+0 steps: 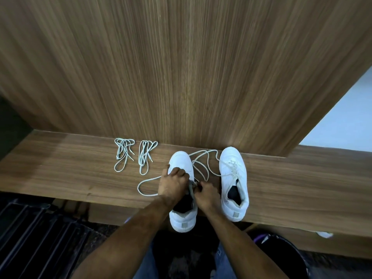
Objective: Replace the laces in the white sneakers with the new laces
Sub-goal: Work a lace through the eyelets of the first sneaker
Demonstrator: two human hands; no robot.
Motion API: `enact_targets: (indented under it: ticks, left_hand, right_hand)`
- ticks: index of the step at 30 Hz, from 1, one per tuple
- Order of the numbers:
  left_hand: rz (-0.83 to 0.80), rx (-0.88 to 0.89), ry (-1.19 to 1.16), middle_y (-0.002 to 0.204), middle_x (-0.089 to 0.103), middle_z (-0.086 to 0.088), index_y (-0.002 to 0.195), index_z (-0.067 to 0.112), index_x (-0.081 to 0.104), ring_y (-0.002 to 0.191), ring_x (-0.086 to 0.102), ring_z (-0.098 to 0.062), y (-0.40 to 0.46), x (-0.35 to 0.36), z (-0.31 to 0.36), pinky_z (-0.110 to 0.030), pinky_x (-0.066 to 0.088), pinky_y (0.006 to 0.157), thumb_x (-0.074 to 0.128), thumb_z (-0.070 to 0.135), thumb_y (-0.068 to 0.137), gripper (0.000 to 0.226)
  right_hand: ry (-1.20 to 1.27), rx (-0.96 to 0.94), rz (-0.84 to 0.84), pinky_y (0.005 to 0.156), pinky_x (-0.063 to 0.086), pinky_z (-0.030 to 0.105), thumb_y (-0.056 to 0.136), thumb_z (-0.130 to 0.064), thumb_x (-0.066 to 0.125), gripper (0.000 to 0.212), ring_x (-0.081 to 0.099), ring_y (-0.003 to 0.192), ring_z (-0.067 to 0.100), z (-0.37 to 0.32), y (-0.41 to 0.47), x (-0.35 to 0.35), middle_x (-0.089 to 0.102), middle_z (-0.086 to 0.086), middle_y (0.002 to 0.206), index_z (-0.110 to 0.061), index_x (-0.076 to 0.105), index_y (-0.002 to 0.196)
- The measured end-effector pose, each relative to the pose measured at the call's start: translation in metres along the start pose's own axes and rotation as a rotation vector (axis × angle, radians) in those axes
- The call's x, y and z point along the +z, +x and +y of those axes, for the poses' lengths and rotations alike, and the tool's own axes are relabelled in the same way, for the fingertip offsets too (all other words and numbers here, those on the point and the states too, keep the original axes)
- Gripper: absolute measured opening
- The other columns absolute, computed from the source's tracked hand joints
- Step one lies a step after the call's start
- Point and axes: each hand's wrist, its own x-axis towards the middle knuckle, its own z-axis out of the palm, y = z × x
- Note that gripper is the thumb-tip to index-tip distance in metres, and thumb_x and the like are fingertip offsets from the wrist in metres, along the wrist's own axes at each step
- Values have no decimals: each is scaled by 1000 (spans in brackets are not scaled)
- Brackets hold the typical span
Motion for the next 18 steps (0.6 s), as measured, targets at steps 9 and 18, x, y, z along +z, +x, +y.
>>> enact_targets:
  ticks: [9, 18]
  left_hand:
    - [1, -93, -101, 113, 65, -5, 109, 20, 62, 114, 57, -27, -3, -10, -3, -49, 8, 117, 41, 27, 95, 27]
    - [521, -1245, -1338, 103, 66, -18, 99, 10, 61, 100, 59, -35, 4, -25, -19, -36, 42, 86, 52, 14, 89, 14]
  right_hand:
    - [5, -1, 5, 84, 46, 38, 93, -38, 49, 28, 60, 105, 36, -2, -2, 1, 67, 13, 109, -15, 64, 100]
    - [29, -22, 21, 81, 46, 37, 92, -30, 49, 21, 60, 103, 36, 1, -3, 2, 68, 12, 105, -17, 65, 96]
